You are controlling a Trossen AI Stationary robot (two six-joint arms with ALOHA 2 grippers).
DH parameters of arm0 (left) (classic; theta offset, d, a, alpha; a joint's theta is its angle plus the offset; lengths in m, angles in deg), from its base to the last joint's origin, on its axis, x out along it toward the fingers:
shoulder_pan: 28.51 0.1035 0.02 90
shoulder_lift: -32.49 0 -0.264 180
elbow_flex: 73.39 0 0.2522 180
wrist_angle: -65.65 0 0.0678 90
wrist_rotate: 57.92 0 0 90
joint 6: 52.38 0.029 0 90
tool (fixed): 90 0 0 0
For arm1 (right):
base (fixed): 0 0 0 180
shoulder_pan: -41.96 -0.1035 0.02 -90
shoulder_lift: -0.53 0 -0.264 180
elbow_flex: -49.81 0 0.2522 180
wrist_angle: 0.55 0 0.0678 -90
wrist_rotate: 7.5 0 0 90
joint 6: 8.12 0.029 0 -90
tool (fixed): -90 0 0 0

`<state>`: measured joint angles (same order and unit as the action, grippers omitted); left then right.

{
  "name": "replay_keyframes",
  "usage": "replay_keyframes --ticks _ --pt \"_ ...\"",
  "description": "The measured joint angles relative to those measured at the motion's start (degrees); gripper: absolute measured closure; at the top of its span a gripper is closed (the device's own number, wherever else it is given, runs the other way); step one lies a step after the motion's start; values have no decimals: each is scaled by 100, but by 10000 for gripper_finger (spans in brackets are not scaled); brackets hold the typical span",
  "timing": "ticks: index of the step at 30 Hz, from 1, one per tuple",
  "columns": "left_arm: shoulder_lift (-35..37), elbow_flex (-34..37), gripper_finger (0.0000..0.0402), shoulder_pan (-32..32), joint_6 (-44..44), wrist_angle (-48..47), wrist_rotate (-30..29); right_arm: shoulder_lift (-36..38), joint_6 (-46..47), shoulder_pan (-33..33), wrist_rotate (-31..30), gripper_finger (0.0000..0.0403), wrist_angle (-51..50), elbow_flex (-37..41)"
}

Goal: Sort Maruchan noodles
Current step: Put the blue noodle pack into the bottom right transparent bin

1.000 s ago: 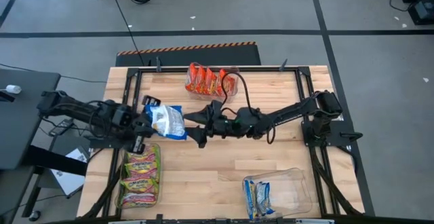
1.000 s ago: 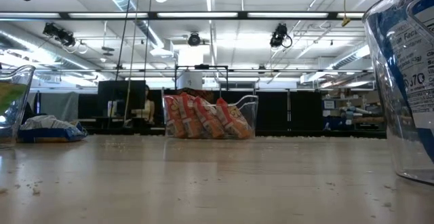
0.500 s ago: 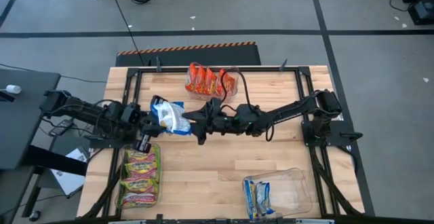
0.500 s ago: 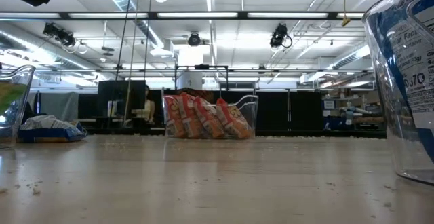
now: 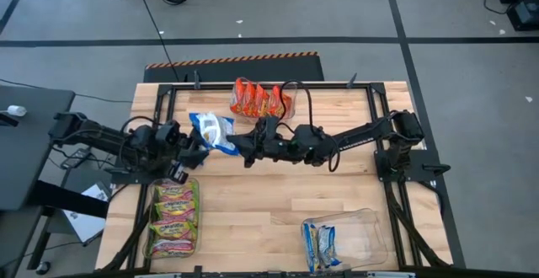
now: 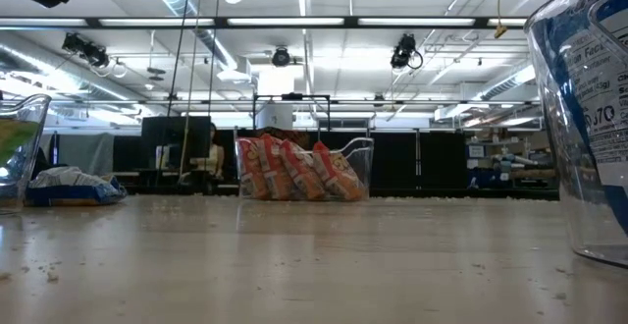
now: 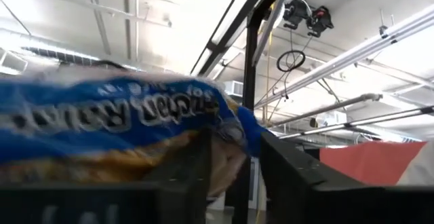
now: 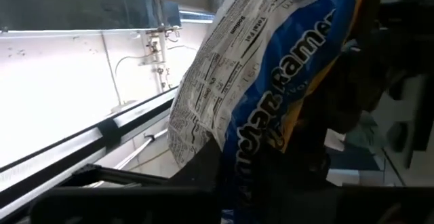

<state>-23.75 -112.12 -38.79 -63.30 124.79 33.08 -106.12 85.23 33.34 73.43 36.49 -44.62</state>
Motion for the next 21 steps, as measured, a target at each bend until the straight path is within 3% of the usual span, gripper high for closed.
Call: replay_keyframes --ticks 5,9,14,21 --pt "293 2 197 -56 -44 -326 17 30 -348 94 -1 351 36 0" --pt "858 4 160 -139 -198 -1202 390 243 -786 241 186 353 -460 -2" --pt "1802 4 160 -250 -847 -3279 152 1052 -2133 359 261 361 -2827 -4" --pt "2497 7 178 -350 -1679 -5637 -972 2376 -3410 26 -605 382 -6796 -9"
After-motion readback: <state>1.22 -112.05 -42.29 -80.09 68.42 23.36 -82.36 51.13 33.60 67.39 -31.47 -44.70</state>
